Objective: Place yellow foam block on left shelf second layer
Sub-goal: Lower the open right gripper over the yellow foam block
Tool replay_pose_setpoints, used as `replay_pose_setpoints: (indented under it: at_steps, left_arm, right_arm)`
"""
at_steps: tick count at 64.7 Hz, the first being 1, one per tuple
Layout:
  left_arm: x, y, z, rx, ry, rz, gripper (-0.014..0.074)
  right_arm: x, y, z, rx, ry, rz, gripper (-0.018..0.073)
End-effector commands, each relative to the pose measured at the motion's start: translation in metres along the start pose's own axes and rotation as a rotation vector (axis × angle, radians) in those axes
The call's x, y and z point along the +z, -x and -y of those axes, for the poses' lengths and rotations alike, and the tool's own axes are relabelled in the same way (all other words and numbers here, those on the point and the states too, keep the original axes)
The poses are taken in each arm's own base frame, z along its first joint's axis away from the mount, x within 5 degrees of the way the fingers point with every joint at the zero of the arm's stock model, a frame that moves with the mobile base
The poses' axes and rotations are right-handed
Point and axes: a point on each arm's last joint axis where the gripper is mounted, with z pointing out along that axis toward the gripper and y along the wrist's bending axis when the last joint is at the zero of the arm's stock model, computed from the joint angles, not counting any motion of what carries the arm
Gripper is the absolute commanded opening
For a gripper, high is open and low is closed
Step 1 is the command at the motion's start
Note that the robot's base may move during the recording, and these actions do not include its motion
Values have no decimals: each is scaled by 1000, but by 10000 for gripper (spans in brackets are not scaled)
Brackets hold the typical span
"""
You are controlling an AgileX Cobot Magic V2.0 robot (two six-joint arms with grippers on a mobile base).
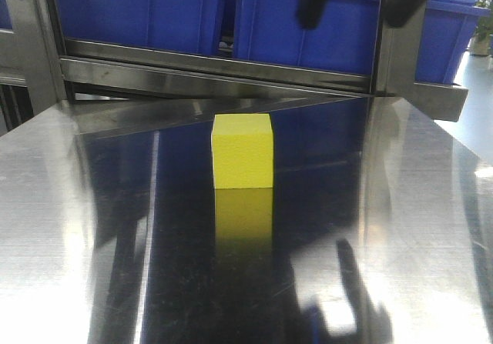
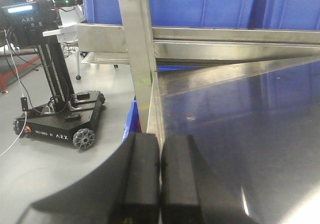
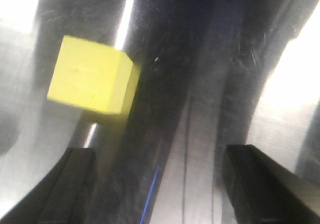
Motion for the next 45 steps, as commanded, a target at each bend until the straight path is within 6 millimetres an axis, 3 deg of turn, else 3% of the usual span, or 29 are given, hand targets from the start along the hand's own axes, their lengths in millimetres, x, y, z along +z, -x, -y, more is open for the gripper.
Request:
replay_pose_setpoints:
  at_steps: [1,12,20,45]
  left_arm:
    - [0,0,2,-1,-24,73,136]
    - [0,0,2,-1,-24,73,136]
    - [0,0,2,-1,-24,73,136]
    - [0,0,2,-1,-24,73,136]
  right_arm:
    - [-13,22,-19,34,6,113,593]
    - [0,34,-52,30,44,136,593]
    - [12,35,-65,9,51,124,625]
    - [44,36,-67,107,-12,116,626]
